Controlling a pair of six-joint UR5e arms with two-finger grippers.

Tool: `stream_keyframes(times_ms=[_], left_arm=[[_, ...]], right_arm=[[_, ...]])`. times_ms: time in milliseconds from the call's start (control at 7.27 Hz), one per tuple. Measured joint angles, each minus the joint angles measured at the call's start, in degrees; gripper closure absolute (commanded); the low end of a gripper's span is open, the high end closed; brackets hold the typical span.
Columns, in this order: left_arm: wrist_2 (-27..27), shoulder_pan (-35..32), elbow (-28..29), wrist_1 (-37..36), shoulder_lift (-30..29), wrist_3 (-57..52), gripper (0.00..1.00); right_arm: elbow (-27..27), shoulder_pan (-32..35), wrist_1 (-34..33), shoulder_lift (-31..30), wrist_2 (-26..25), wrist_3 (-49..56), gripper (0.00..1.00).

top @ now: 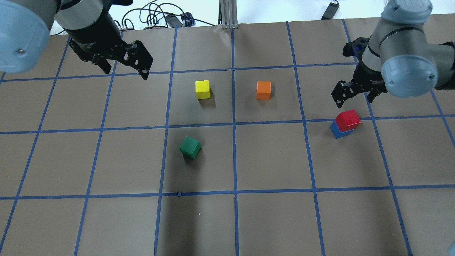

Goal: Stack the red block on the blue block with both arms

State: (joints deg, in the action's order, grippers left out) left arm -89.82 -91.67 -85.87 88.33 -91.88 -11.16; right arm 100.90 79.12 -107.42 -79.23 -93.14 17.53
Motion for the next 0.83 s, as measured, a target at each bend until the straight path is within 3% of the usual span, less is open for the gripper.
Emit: stream_keyframes(times_ms=[413, 826], left_arm=[[0.0, 0.0, 0.0, 0.0, 0.0, 0.0, 0.00], [0.0, 0.0, 0.0, 0.0, 0.0, 0.0, 0.00]], right_arm=[[-11.1, 4.2, 14.8, -3.8, 0.0, -3.1, 0.00], [-14.3, 9.6, 18.0, -4.5, 0.1, -13.1, 0.00]])
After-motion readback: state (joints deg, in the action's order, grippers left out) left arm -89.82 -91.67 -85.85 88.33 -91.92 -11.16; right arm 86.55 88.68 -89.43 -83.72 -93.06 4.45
